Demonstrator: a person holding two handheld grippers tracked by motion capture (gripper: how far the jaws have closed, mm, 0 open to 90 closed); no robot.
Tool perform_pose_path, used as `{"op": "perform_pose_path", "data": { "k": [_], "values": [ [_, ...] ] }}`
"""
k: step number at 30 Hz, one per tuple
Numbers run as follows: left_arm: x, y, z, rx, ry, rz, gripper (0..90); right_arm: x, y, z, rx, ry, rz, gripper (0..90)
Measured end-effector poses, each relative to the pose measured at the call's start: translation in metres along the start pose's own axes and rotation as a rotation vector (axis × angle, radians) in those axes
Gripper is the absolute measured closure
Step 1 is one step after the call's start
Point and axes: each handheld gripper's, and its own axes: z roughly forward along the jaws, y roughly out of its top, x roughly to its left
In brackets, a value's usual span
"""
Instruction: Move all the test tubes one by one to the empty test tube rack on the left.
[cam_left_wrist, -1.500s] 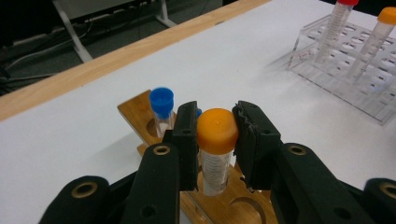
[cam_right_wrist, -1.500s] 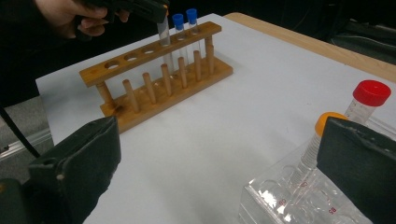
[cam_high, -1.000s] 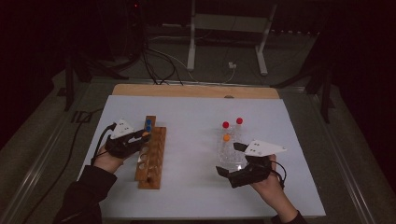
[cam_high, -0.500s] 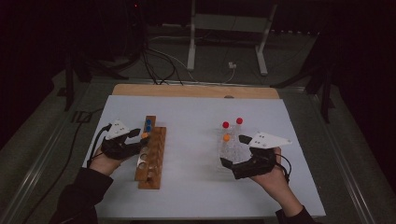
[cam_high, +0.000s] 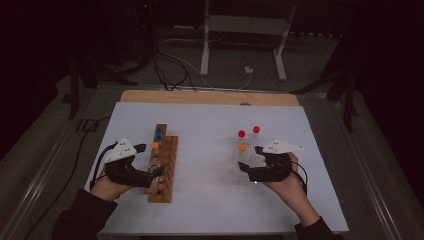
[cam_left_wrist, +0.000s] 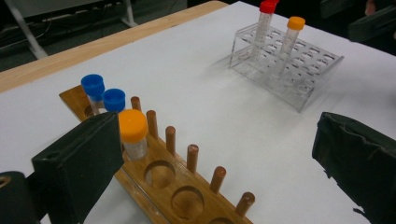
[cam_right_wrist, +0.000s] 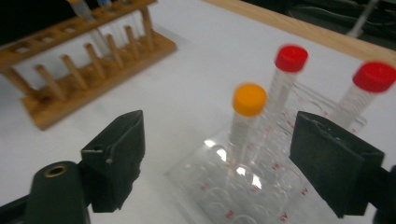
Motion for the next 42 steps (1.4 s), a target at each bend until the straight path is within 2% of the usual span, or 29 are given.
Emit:
{"op": "perform_pose_path", "data": {
  "k": [3,7,11,15,19,32,42],
  "values": [
    [-0.002,0.0,-0.003,-0.014,-0.018,-0.007,1.5,-0.004,-0.004,0.007,0.027,-0.019,-0.002,27.1],
    [-0.003,0.0,-0.004,-0.021,-0.017,-0.014,1.5,-0.01,-0.007,0.015,0.061,-0.048,0.019,40.2],
    [-0.004,-0.001,-0.006,-0.021,-0.026,-0.01,1.5,-0.015,-0.008,0.022,0.086,-0.063,0.035,47.1],
    [-0.005,-0.001,-0.005,-0.017,-0.029,-0.004,1.5,-0.017,-0.007,0.028,0.097,-0.063,0.014,56.5],
    [-0.005,-0.001,-0.004,-0.011,-0.036,-0.003,1.5,-0.016,-0.005,0.034,0.113,-0.064,0.001,60.2],
    [-0.004,-0.001,-0.004,-0.004,-0.039,0.003,1.5,-0.014,-0.003,0.045,0.134,-0.045,0.0,74.0],
    [-0.003,-0.001,-0.004,-0.004,-0.048,-0.009,1.6,-0.012,0.002,0.04,0.124,-0.05,-0.003,75.3]
  ]
}}
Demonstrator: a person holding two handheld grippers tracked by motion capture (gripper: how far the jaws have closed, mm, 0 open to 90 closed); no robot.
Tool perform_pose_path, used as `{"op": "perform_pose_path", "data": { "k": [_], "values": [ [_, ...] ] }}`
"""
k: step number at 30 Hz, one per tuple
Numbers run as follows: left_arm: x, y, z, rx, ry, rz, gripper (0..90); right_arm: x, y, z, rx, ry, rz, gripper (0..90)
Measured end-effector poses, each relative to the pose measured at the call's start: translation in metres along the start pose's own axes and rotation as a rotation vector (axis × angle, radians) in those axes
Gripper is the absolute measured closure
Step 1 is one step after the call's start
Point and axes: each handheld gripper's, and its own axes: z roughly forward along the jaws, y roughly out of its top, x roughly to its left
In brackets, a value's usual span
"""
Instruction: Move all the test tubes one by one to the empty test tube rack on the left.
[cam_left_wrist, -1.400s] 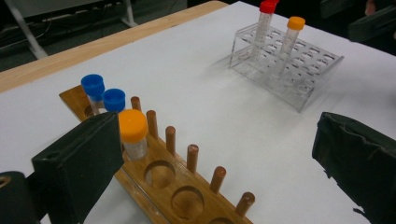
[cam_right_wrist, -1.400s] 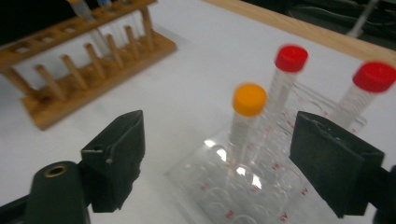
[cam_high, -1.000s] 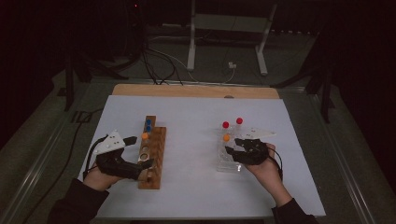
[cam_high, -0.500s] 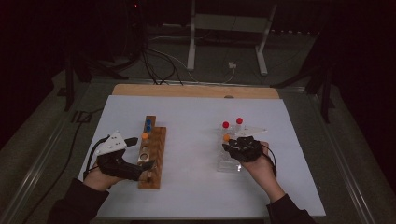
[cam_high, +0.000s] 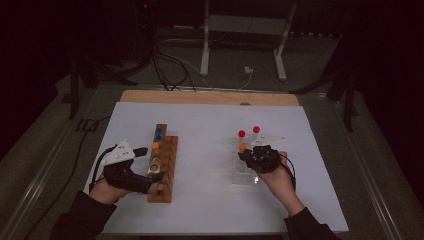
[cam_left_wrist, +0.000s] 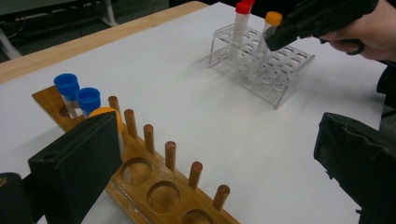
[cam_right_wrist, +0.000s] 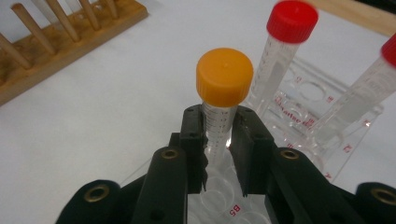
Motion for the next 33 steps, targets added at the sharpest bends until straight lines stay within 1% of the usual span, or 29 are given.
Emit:
{"op": "perform_pose_path", "data": {
  "k": [3,6,13,18,21,22,26,27,33],
  "values": [
    [0.001,0.0,-0.001,-0.003,-0.009,-0.009,1.6,0.001,0.004,-0.006,-0.011,-0.007,-0.01,75.3],
    [0.0,0.001,0.0,0.001,-0.011,-0.007,1.5,0.002,0.009,-0.012,-0.025,-0.007,-0.015,75.3],
    [-0.002,0.003,0.001,0.01,-0.024,0.0,1.6,0.002,0.022,-0.034,-0.069,-0.009,-0.026,75.4],
    [-0.004,0.007,0.001,0.011,-0.038,0.004,1.6,0.006,0.033,-0.047,-0.091,-0.012,-0.055,75.4],
    [-0.006,0.009,0.002,0.014,-0.048,0.007,1.6,0.011,0.039,-0.052,-0.108,-0.002,-0.071,75.4],
    [-0.006,0.01,0.003,0.014,-0.047,0.01,1.6,0.014,0.041,-0.054,-0.11,0.003,-0.079,75.4],
    [-0.01,0.013,0.006,0.024,-0.068,0.018,1.6,0.024,0.044,-0.054,-0.113,0.031,-0.103,75.4],
    [-0.01,0.014,0.006,0.027,-0.068,0.026,1.6,0.027,0.044,-0.054,-0.111,0.038,-0.109,75.4],
    [-0.015,0.017,0.012,0.039,-0.087,0.031,1.6,0.043,0.042,-0.045,-0.09,0.088,-0.137,75.4]
  ]
}}
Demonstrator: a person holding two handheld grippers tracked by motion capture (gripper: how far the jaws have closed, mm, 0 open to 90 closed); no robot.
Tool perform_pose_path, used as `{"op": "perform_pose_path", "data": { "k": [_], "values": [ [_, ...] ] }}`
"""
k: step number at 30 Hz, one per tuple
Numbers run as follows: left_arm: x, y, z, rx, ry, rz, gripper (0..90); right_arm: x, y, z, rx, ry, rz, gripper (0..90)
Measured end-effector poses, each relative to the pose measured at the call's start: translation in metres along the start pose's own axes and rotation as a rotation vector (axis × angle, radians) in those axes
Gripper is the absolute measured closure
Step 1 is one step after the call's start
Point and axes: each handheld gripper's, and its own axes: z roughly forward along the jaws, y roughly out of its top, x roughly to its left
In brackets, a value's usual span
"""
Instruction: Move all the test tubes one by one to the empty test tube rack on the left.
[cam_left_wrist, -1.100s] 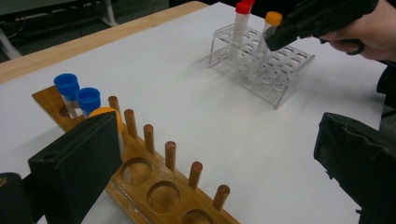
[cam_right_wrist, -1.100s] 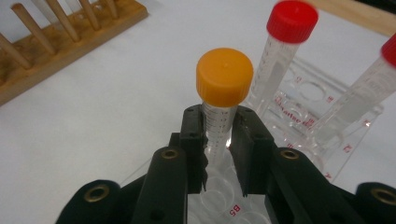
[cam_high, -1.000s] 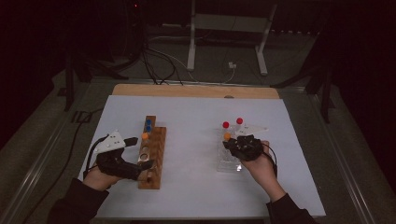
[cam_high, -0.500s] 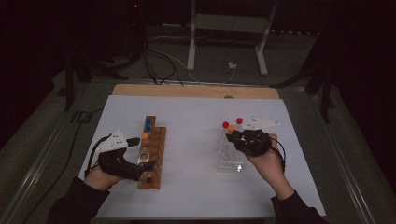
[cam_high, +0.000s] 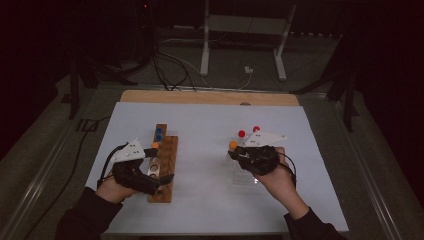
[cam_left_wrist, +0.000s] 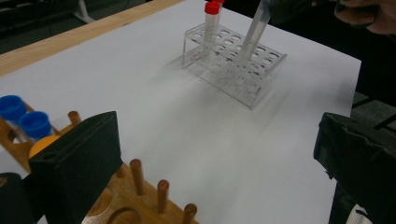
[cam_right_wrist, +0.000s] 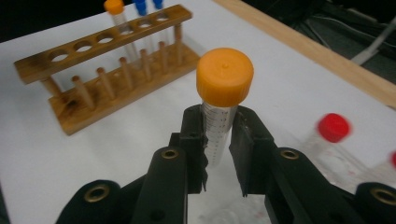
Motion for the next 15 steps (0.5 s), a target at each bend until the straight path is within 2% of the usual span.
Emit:
{"op": "perform_pose_path", "data": {
  "k": [15],
  "values": [
    [-0.014,0.008,0.02,0.027,-0.075,0.04,2.1,0.034,-0.008,0.022,0.03,0.113,-0.043,75.4]
  ]
}}
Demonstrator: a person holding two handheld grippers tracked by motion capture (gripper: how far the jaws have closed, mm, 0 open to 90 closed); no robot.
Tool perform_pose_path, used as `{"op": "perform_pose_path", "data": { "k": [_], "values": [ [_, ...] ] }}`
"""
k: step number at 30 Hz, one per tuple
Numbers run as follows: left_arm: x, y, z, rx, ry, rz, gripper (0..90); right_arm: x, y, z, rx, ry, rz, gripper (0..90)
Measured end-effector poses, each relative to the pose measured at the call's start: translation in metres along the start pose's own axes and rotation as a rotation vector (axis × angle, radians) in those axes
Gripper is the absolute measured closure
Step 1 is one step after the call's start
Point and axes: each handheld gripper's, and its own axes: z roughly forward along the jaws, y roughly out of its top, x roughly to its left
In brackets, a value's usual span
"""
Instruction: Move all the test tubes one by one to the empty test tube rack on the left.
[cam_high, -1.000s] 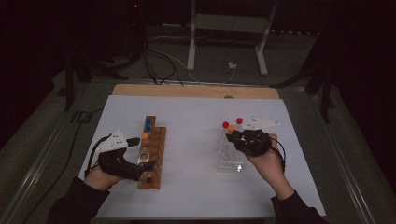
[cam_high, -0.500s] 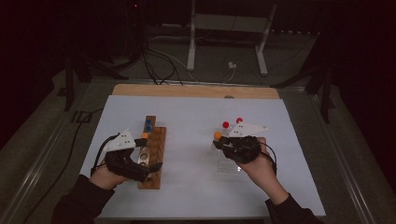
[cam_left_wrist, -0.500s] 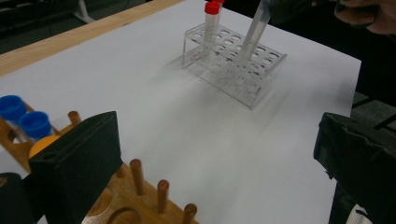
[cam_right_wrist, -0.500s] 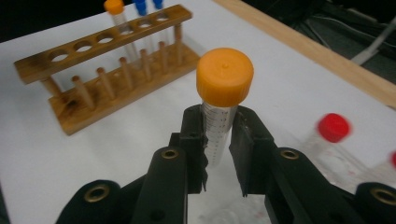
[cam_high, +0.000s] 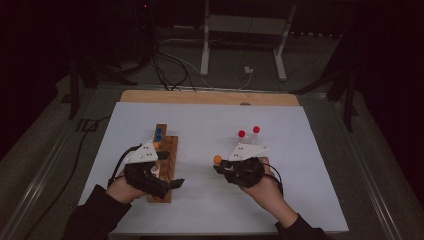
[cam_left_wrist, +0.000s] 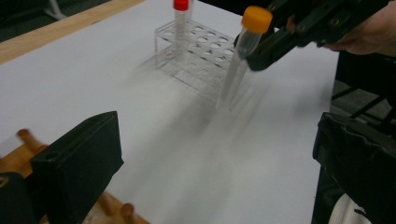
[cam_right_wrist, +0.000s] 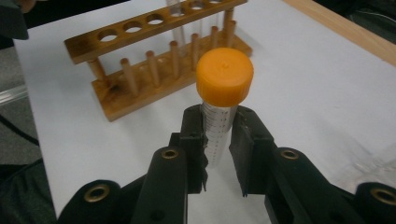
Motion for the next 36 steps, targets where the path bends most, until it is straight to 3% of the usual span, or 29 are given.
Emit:
{"op": "perform_pose_path", "data": {
  "k": [12,22,32,36],
  "values": [
    [-0.009,0.009,0.016,-0.006,-0.056,0.032,7.7,0.018,-0.004,0.013,0.022,0.061,-0.021,75.4],
    [-0.017,0.018,0.027,-0.017,-0.059,0.07,26.8,0.028,-0.001,0.019,0.025,0.088,-0.036,75.4],
    [-0.023,0.023,0.038,0.001,-0.067,0.109,49.1,0.031,0.001,0.02,0.023,0.099,-0.043,75.4],
    [-0.023,0.024,0.04,0.001,-0.06,0.108,55.7,0.032,0.002,0.02,0.021,0.104,-0.046,75.4]
  ]
}}
